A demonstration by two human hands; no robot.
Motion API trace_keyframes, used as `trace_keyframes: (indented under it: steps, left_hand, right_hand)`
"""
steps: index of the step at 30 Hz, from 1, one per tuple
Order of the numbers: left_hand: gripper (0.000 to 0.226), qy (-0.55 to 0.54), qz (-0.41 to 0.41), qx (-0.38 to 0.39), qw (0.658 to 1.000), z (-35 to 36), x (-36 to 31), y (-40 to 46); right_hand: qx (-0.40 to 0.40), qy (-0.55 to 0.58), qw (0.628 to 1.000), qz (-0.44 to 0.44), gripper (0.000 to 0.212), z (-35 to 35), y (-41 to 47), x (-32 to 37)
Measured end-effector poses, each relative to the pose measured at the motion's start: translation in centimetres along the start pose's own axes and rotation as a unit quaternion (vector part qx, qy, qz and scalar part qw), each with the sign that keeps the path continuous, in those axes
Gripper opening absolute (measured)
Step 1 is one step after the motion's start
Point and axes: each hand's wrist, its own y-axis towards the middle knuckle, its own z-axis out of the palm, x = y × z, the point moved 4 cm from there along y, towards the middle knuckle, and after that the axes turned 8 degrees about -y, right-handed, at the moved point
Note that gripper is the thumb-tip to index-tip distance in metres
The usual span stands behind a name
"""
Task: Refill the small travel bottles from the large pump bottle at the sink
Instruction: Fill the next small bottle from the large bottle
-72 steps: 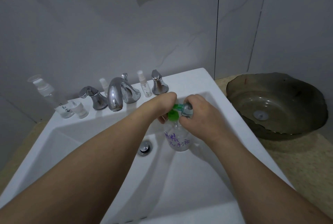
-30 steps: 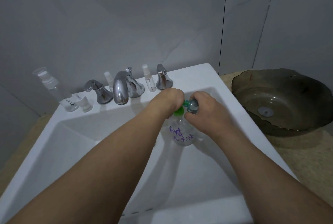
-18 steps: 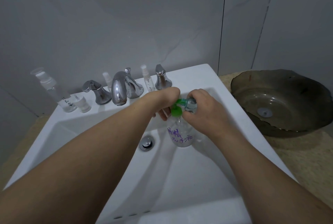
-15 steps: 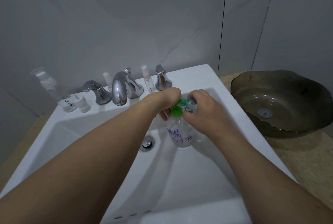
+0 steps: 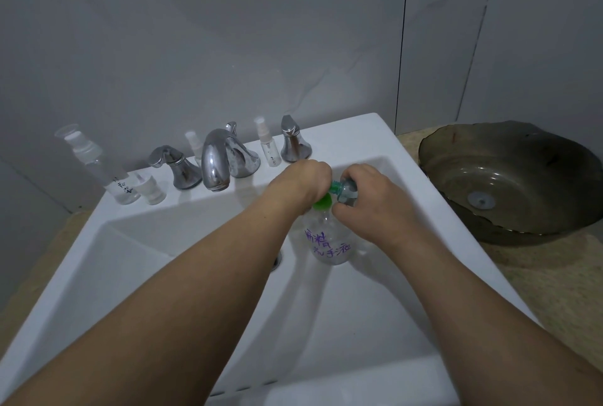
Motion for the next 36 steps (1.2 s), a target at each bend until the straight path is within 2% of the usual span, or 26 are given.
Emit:
trace_keyframes:
  steps: [3, 6, 8, 18, 25, 29, 32, 36]
  left_hand:
    - [0.025, -0.066, -0.04, 0.028, 0.997, -0.1, 0.4, -0.3]
    - [0.037, -0.177, -0.087, 0.084, 0.977, -0.7, 0.4, -1.1]
    - [0.04, -0.208, -0.119, 0.102, 0.966, -1.0, 0.5, -1.6]
    - [0.04, -0.205, -0.137, 0.095, 0.965, -0.7, 0.5, -1.4]
    - [0.033, -0.219, -0.114, 0.042, 0.968, 0.4, 0.6, -0.1]
    - [0.026, -0.163, -0.083, 0.02, 0.983, 0.4, 0.7, -0.1]
    - [0.022, -0.163, -0.069, 0.023, 0.984, 0.4, 1.0, -0.1]
    - [0.04, -0.229, -0.075, 0.024, 0.97, 0.3, 1.3, 0.1]
  right_hand:
    - [-0.005, 0.003, 1.0, -0.005, 0.025, -0.2, 0.0, 0.2]
    - [-0.022, 0.012, 1.0, -0.015, 0.025, -0.6, 0.1, 0.4]
    - [-0.04, 0.021, 0.999, -0.018, 0.025, -0.8, 0.0, 0.4]
    - [-0.013, 0.021, 1.0, 0.003, 0.027, -0.6, -0.3, 0.2]
    - [0.003, -0.003, 1.0, 0.01, 0.025, -0.4, -0.3, 0.0]
    - [0.016, -0.009, 1.0, 0.014, 0.025, -0.3, -0.2, 0.0]
    - [0.026, -0.007, 1.0, 0.015, 0.025, -0.5, -0.2, 0.1]
    - [0.04, 0.03, 0.998, 0.034, 0.026, -0.6, -0.3, 0.0]
